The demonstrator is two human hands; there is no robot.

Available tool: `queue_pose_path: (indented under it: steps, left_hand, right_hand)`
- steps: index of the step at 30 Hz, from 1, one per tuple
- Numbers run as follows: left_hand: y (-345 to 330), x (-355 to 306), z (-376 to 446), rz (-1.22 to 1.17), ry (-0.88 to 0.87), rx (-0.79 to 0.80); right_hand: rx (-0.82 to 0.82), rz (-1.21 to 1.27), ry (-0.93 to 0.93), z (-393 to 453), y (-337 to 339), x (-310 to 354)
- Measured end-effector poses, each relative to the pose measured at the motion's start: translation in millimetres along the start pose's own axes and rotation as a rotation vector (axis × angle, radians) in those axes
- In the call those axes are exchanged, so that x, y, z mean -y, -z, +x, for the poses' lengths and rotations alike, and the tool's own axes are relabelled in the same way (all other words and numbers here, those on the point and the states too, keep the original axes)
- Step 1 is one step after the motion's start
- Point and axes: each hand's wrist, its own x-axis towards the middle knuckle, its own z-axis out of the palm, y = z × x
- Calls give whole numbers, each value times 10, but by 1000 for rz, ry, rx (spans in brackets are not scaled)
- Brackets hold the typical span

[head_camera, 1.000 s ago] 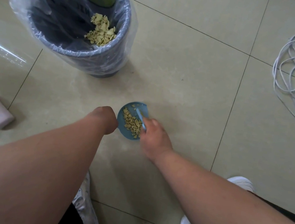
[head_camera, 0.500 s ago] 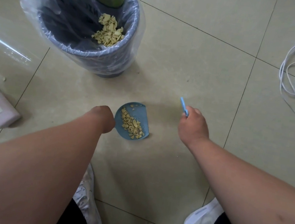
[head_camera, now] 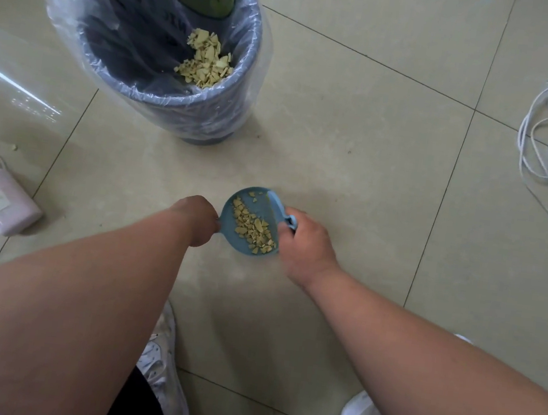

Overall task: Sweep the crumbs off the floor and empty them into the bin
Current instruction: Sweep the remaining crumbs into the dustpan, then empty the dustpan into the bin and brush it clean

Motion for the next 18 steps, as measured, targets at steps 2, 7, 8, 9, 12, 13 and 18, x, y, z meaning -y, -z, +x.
queue_pose_path:
  steps: [2, 7, 8, 9, 12, 13, 18]
  left_hand:
    - [56, -78, -46, -7, -14, -7]
    - [334, -355, -238, -140, -72, -52]
    - [396, -408, -282, -162, -90, -59]
    - [456, -454, -337, -179, -103, -70]
    - [653, -589, -504, -272, -126, -127]
    - [734, -638, -574, -290, -130, -145]
    - [1266, -875, -1039, -228, -197, -239]
  right_hand:
    - [-35, 31, -33, 30, 201, 0]
    - [-232, 228, -210, 121, 780, 113]
    - [-263, 245, -225, 139, 892, 128]
    - [-291, 253, -226, 145, 1004, 154]
    - [-342, 299, -213, 128, 1339, 228]
    - [-352, 313, -211, 101, 1454, 268]
    - [-387, 360, -163, -32, 1966, 573]
